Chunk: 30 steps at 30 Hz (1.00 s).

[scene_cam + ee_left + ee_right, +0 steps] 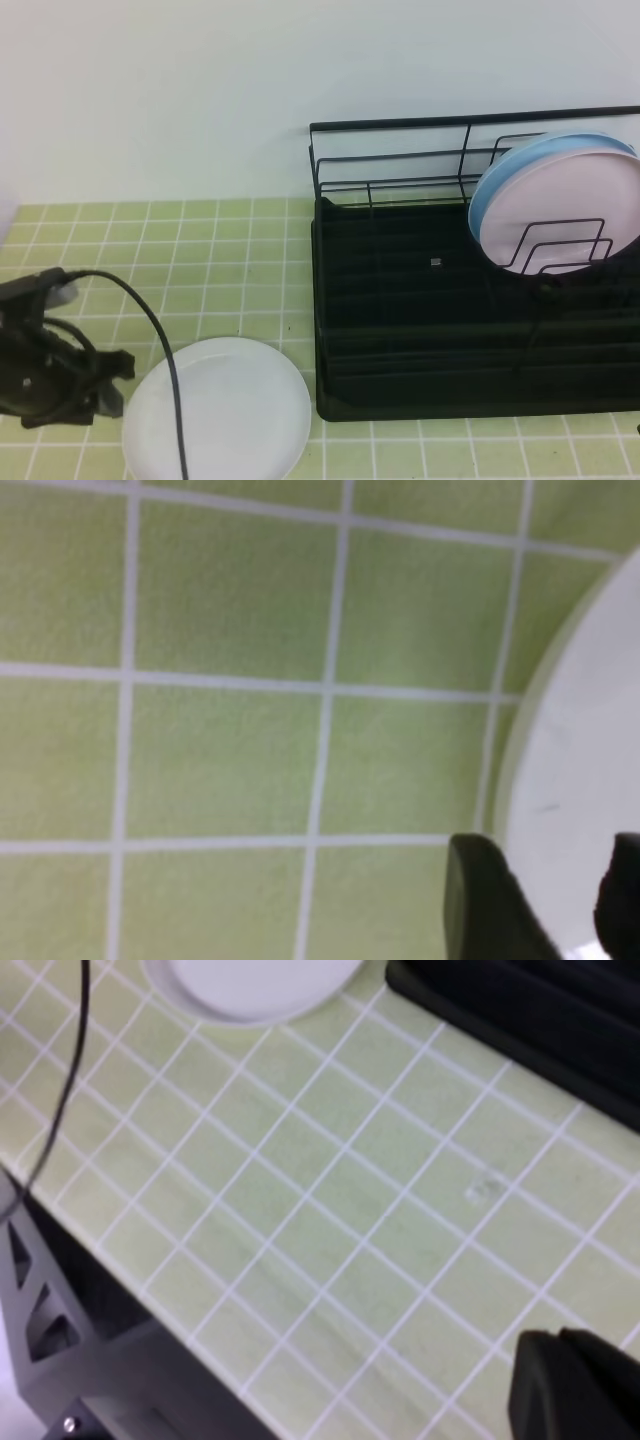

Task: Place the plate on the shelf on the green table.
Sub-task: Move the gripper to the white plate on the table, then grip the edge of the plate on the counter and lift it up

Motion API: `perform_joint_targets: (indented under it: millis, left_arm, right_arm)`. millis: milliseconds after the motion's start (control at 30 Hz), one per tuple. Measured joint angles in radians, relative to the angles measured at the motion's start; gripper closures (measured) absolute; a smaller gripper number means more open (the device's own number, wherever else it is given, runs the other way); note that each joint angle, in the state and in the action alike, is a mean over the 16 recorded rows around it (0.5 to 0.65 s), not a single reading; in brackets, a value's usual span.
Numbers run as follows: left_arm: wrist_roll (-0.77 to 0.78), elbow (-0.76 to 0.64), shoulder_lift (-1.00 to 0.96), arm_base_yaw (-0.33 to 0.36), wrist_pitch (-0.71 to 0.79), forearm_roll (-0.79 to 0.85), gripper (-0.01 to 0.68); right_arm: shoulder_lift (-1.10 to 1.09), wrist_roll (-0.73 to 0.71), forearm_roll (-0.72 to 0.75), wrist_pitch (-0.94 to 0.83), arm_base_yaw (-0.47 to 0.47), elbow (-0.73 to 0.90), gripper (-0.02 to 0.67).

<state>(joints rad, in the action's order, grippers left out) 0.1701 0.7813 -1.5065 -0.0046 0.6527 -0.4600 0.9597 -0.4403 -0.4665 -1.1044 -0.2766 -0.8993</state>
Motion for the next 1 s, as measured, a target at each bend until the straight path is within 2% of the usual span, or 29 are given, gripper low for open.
perform_joint_targets:
  millis: [233, 400, 1000]
  left_arm:
    - [0.174, 0.057, -0.104, 0.066, 0.079, -0.160, 0.433]
    - [0.264, 0.071, -0.146, 0.088, 0.095, -0.235, 0.433]
    - [0.319, 0.076, -0.218, 0.090, 0.020, -0.266, 0.434]
  right_arm:
    - [0.000, -0.003, -0.017, -0.023, 0.000, 0.000, 0.650]
    - [0.000, -0.009, -0.030, -0.024, 0.000, 0.000, 0.650]
    - [0.000, -0.015, -0.048, -0.005, 0.000, 0.000, 0.649]
